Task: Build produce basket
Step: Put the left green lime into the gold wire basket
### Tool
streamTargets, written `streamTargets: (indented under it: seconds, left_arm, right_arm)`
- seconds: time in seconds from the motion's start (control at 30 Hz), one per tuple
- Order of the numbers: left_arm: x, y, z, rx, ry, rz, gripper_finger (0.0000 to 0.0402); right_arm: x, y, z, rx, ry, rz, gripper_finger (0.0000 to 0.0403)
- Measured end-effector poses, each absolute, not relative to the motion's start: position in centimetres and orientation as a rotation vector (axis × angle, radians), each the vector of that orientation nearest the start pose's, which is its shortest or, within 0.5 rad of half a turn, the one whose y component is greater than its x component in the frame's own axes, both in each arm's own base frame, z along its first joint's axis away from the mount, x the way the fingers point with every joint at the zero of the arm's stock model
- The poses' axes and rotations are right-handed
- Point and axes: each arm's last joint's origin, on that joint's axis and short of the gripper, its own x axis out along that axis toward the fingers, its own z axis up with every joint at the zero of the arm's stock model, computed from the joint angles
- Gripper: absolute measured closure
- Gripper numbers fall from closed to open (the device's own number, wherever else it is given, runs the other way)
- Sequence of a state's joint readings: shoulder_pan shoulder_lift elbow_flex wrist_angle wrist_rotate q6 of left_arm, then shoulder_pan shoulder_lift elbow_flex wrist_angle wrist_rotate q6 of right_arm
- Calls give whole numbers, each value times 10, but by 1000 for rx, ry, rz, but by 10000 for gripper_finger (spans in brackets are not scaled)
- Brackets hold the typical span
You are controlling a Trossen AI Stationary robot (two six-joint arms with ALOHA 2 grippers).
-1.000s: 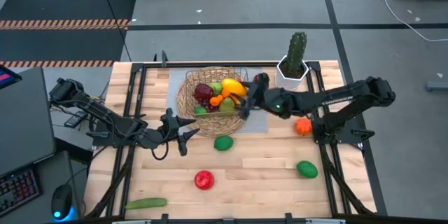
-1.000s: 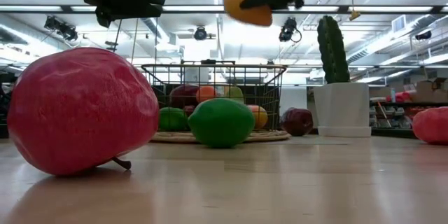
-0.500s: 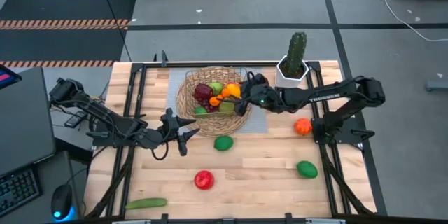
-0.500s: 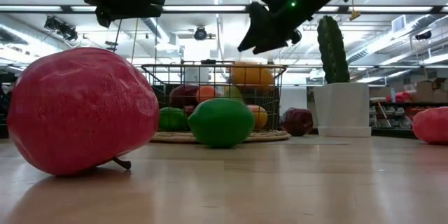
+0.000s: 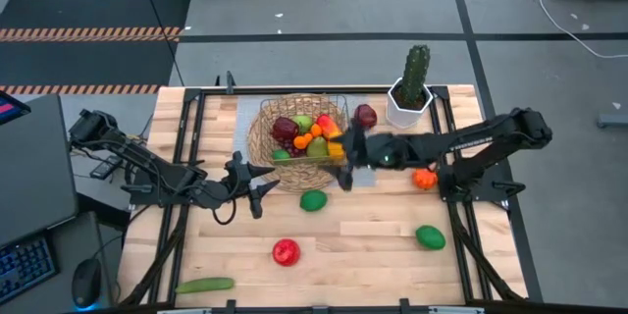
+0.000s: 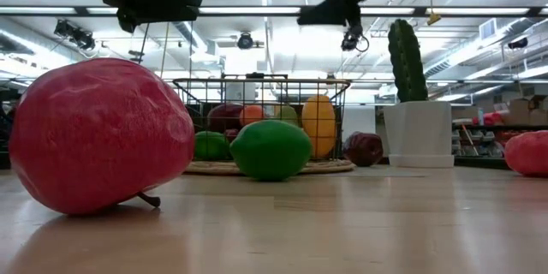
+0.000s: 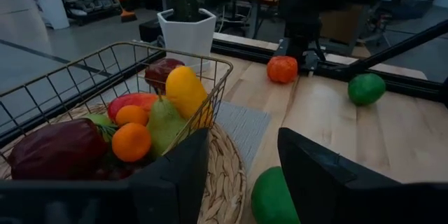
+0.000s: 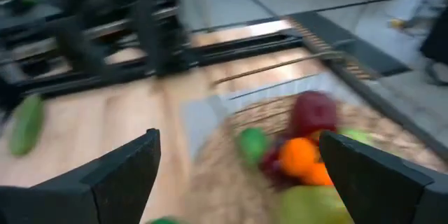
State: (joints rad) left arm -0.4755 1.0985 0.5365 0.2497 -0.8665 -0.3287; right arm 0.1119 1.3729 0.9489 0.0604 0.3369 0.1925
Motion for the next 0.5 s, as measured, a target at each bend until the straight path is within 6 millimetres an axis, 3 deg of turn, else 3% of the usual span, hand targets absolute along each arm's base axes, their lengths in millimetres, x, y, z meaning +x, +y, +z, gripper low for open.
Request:
streamTargets:
  seconds: [0.23,0.5]
  left_arm:
    - [207,-82,233,-137,173,423,224]
    - [207,-82,233,-161,167,417,227]
  right_arm:
    - [312,72,256,46,413,-178,12]
    - [339,92,190,-12,546,-179,12]
